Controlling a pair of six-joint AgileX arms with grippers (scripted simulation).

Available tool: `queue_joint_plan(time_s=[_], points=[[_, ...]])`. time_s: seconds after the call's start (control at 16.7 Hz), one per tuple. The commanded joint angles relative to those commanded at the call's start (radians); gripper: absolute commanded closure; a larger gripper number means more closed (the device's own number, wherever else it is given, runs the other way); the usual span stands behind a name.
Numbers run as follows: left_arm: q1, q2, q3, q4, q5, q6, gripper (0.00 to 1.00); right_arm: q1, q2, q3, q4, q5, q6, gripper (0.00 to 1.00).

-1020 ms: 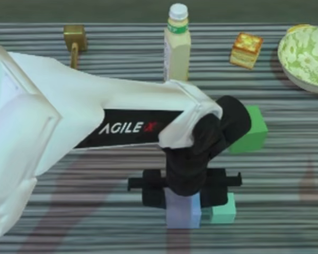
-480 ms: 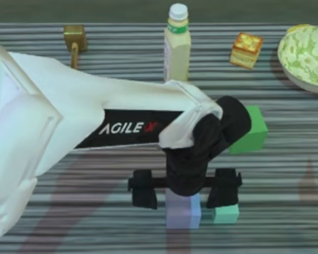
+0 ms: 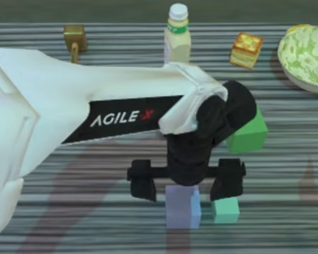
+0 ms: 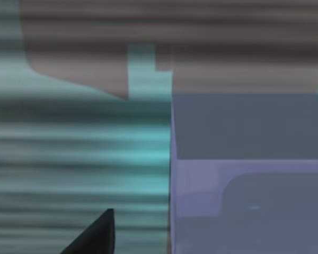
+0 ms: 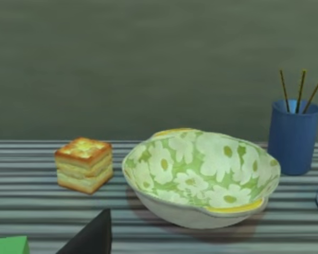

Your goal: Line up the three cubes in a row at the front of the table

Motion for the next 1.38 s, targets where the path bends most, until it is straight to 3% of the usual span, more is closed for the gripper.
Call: queue_joint_plan(time_s=[0.24, 0.72, 1.02, 1.38], points=[[0.013, -0.046, 0.080, -0.124, -0.001, -0.004, 0.00, 0.000, 0.000, 0.000, 0.000, 0.000, 0.000, 0.00], [0.045, -0.107, 0.030, -0.090, -0.005, 0.011, 0.00, 0.017, 0.061, 0.062, -0.042, -0.002, 0.010, 0.00], [0.194, -0.394, -0.217, 0.071, -0.009, 0.103, 0.00, 0.081, 0.366, 0.362, -0.234, -0.003, 0.050, 0.00], [0.444, -0.923, -0.671, 0.355, -0.009, 0.322, 0.00, 0.189, 1.035, 0.901, -0.600, 0.002, 0.113, 0.00]])
